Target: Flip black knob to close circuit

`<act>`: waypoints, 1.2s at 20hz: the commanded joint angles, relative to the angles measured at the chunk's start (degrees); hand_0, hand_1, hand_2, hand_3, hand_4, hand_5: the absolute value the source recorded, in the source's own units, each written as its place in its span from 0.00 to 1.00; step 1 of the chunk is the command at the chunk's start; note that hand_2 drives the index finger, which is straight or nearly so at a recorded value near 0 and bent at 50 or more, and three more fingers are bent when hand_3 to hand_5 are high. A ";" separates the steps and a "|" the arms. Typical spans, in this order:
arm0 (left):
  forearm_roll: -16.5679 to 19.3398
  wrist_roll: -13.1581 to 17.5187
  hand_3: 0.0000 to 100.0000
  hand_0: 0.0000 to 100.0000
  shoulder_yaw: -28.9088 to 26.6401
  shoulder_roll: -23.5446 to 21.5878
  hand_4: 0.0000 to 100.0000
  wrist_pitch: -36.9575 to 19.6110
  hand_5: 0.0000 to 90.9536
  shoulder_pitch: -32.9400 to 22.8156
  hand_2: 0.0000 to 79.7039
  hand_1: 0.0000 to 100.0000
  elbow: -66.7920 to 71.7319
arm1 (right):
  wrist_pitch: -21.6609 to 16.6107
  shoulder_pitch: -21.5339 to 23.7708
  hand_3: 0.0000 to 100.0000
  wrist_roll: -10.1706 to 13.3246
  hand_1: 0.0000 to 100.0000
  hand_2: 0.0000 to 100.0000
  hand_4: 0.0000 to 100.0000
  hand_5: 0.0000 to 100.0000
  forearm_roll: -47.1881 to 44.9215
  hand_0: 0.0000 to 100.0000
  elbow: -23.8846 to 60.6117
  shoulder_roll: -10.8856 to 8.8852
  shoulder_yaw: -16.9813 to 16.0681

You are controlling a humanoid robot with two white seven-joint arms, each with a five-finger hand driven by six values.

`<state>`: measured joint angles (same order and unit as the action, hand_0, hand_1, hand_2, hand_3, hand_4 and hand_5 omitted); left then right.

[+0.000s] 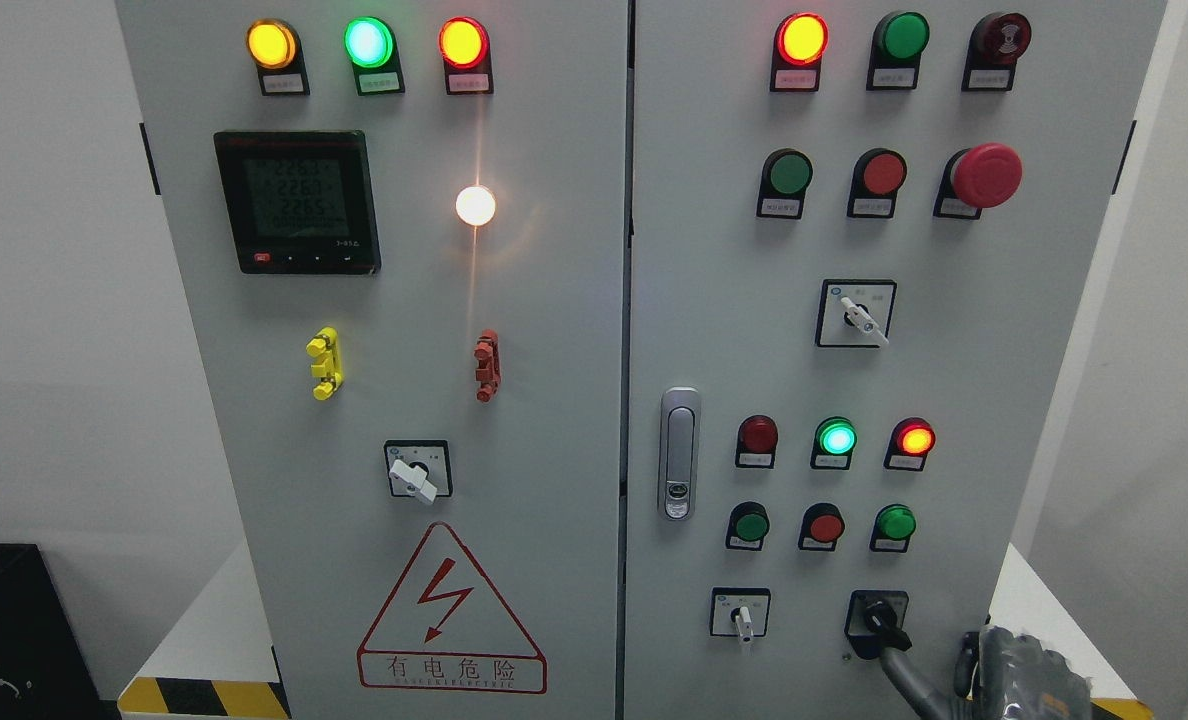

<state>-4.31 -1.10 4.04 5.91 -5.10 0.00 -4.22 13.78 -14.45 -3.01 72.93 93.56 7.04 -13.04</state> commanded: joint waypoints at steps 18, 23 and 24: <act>0.00 -0.04 0.00 0.12 0.00 -0.02 0.00 0.00 0.00 -0.35 0.00 0.56 0.00 | -0.51 2.67 1.00 0.20 0.10 0.91 0.94 0.97 -0.07 0.00 1.27 0.52 6.36; 0.00 -0.04 0.00 0.12 0.00 -0.02 0.00 0.00 0.00 -0.35 0.00 0.56 0.00 | -0.51 5.13 1.00 0.46 0.10 0.90 0.93 0.97 -0.16 0.00 3.99 0.61 7.41; 0.00 -0.04 0.00 0.12 0.00 0.07 0.00 0.00 0.00 -0.35 0.00 0.56 0.00 | -0.51 5.66 1.00 0.72 0.10 0.90 0.93 0.97 -0.16 0.00 4.69 0.61 7.50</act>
<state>-4.31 -1.10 4.04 5.91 -5.10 0.00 -4.22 13.33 -10.94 -2.81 72.84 95.07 7.37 -8.97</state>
